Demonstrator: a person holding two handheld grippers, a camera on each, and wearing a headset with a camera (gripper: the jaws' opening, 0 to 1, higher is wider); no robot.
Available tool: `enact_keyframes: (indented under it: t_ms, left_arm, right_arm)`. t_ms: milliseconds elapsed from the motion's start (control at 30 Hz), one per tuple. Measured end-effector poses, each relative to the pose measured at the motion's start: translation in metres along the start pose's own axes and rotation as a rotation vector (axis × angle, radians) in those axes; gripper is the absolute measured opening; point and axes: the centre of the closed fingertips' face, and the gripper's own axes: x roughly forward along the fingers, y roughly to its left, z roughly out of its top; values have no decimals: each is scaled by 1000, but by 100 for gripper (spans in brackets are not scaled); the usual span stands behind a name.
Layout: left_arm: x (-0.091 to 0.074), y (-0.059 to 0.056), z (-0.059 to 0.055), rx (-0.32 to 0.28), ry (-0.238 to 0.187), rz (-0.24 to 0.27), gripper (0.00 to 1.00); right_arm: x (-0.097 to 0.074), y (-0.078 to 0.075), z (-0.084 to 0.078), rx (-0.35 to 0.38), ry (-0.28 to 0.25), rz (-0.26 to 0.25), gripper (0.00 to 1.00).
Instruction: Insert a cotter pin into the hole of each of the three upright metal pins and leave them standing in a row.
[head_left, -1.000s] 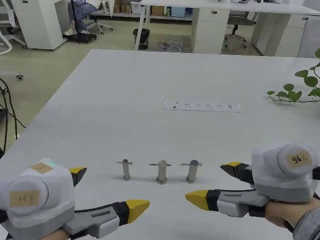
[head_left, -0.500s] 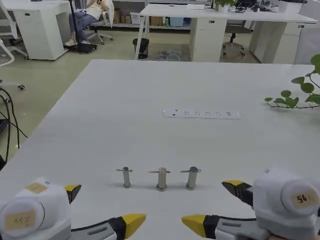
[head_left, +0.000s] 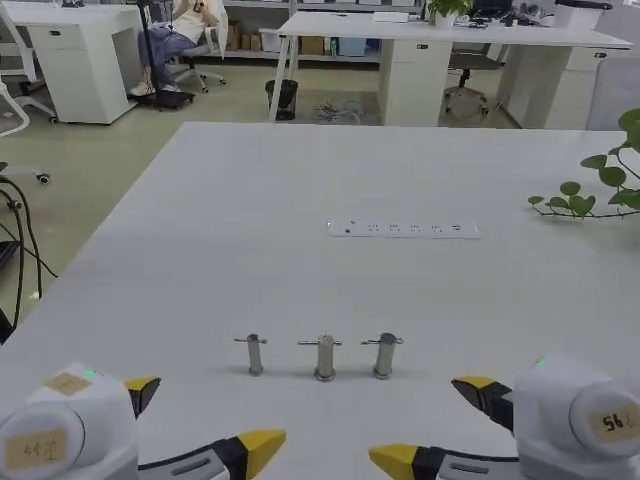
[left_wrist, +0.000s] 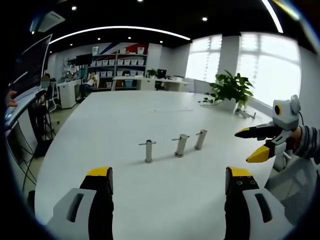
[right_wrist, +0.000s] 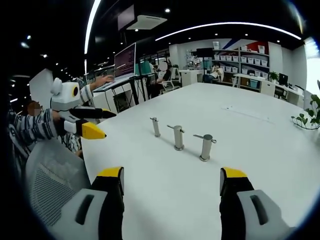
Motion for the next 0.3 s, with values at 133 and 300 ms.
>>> enact_keyframes:
  t_ms: [133,300]
  left_arm:
    - [-1,0,0,-2,-1,-1,91]
    - [-2,0,-2,1,5,2,90]
  right_arm:
    - [0,4,1,-10,-4,13,76]
    - [0,9,3,-19,-13,21,76]
